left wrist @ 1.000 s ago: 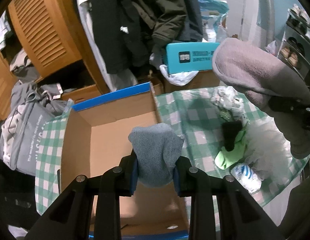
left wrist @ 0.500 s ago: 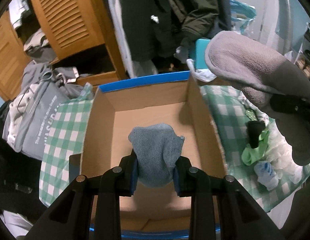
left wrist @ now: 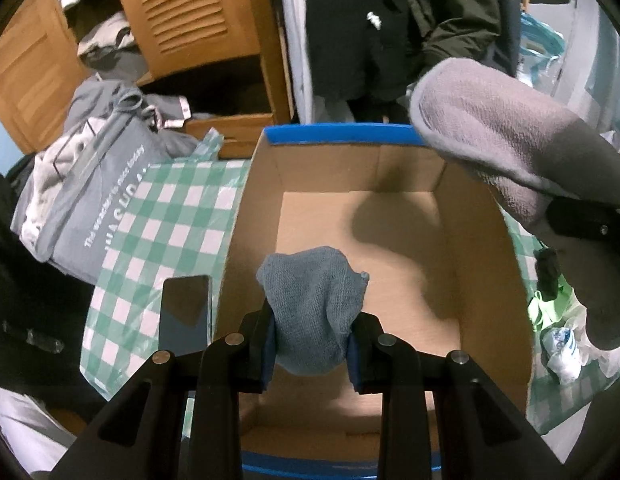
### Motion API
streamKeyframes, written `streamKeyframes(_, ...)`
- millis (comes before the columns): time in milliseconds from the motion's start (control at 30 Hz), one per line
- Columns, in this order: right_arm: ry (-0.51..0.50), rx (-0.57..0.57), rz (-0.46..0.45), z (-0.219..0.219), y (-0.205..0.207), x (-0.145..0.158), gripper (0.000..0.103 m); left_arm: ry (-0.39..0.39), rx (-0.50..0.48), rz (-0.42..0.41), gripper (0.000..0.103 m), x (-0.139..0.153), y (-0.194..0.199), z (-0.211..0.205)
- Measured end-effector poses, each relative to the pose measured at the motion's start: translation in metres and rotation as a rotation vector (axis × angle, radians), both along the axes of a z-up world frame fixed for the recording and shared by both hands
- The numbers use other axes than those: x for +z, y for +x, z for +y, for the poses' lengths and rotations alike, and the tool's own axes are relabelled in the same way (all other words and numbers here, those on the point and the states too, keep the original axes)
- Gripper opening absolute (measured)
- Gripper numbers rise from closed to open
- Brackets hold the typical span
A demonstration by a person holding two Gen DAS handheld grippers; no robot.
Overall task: Organize soft objects
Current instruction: 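Carry both socks over the cardboard box and open both grippers, then withdraw both open grippers from the box back over the cloth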
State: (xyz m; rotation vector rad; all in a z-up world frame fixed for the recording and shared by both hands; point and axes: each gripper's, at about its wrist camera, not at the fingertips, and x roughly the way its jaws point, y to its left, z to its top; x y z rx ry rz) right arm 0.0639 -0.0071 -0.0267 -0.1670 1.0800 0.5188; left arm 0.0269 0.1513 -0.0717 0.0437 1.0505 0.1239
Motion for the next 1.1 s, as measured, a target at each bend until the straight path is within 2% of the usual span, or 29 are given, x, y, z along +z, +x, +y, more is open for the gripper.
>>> streamKeyframes(233,0.003,0.032,0.042,0.034,0.004,-0.014,0.028,-0.007,0.041,0.038,0.028,-0.019,0.006,0.016)
streamKeyframes(533,-0.013,0.063,0.090,0.059,0.009,-0.035,0.028,-0.008,0.063,0.056,0.030,-0.027,0.012,0.023)
streamKeyframes(600,-0.014,0.063,0.096,0.062,0.010,-0.039,0.030,-0.006,0.073,0.064,0.034,-0.028,0.012,0.024)
streamKeyframes(633,-0.013,0.068,0.098,0.064,0.010,-0.041,0.034,0.000,0.079,0.063,0.036,-0.027,0.011,0.025)
streamKeyframes(733,-0.007,0.065,0.090,0.065,0.010,-0.039,0.050,0.015,0.086,0.057,0.050,-0.025,0.011,0.026)
streamKeyframes(833,-0.004,0.068,0.072,0.067,0.008,-0.036,0.067,-0.021,0.079,0.056,0.064,-0.023,0.010,0.027)
streamKeyframes(867,-0.004,0.068,0.068,0.067,0.008,-0.035,0.067,-0.012,0.083,0.053,0.072,-0.021,0.009,0.027)
streamKeyframes(967,0.004,0.065,0.065,0.066,0.008,-0.032,0.069,0.038,0.076,0.035,0.074,-0.016,0.007,0.023)
streamKeyframes(1033,-0.002,0.059,0.056,0.063,0.008,-0.030,0.069,0.039,0.067,0.035,0.074,-0.014,0.006,0.022)
streamKeyframes(1100,-0.011,0.049,0.052,0.060,0.007,-0.029,0.069,0.037,0.060,0.031,0.079,-0.013,0.004,0.021)
